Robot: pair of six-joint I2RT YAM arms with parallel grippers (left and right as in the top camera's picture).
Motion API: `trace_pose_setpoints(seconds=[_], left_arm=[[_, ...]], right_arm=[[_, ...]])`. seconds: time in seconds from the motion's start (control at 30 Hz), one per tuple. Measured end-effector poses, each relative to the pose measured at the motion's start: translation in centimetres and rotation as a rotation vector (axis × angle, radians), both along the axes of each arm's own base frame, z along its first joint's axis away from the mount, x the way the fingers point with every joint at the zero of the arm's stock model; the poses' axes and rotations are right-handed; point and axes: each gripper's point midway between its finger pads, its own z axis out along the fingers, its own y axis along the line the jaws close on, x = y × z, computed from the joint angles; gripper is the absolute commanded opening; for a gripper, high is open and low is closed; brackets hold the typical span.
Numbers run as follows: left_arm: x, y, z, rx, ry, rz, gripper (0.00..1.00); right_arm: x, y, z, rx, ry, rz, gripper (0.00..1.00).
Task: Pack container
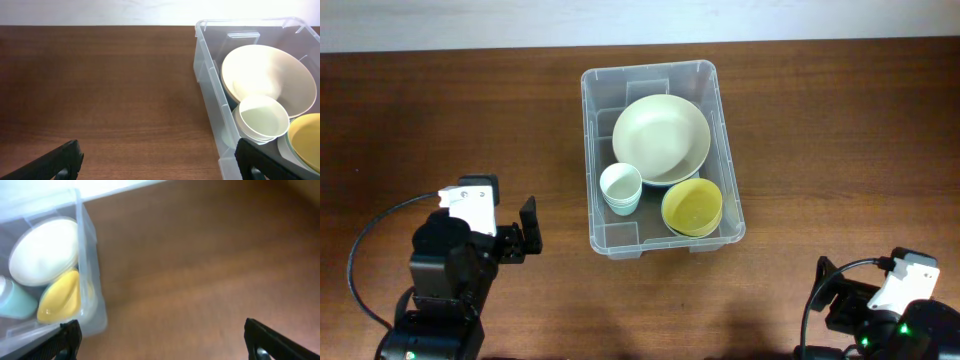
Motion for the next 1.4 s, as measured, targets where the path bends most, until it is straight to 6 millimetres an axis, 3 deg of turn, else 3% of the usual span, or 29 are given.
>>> trace_pose_setpoints(seconds=[0.2,0.3,0.53,0.67,0.97,1.17,1.4], left_arm=[[0.0,0.0,0.0,0.000,0.001,0.000,1.00],[0.0,0.0,-0.1,0.000,0.002,0.000,1.00],[0.0,0.0,-0.2,0.000,0.004,0.000,1.00],[0.0,0.0,-0.2,0.000,0.005,0.000,1.00],[0.0,0.0,-0.2,0.000,0.005,0.000,1.00],[0.0,0.0,-0.2,0.000,0.006,0.000,1.00],[0.0,0.0,-0.2,0.000,0.006,0.000,1.00]], right_arm=[[0.8,0.3,1.4,-0.062,-0.257,0.039,0.99],[1.1,0.4,1.0,-0.081,-0.376,0.048,0.99],[5.5,0.4,1.2,-0.146,-0.569,0.074,0.99],[7.1,0.3,1.2,-0.178,-0.680,0.077,0.99],[9.0,0.2,-3.0,-0.298,-0.698,0.100,0.99],[9.7,0.2,-9.4,-0.316,-0.480,0.145,0.99],[9.7,0.8,-10.4,-0.312,-0.446,0.185,0.99]])
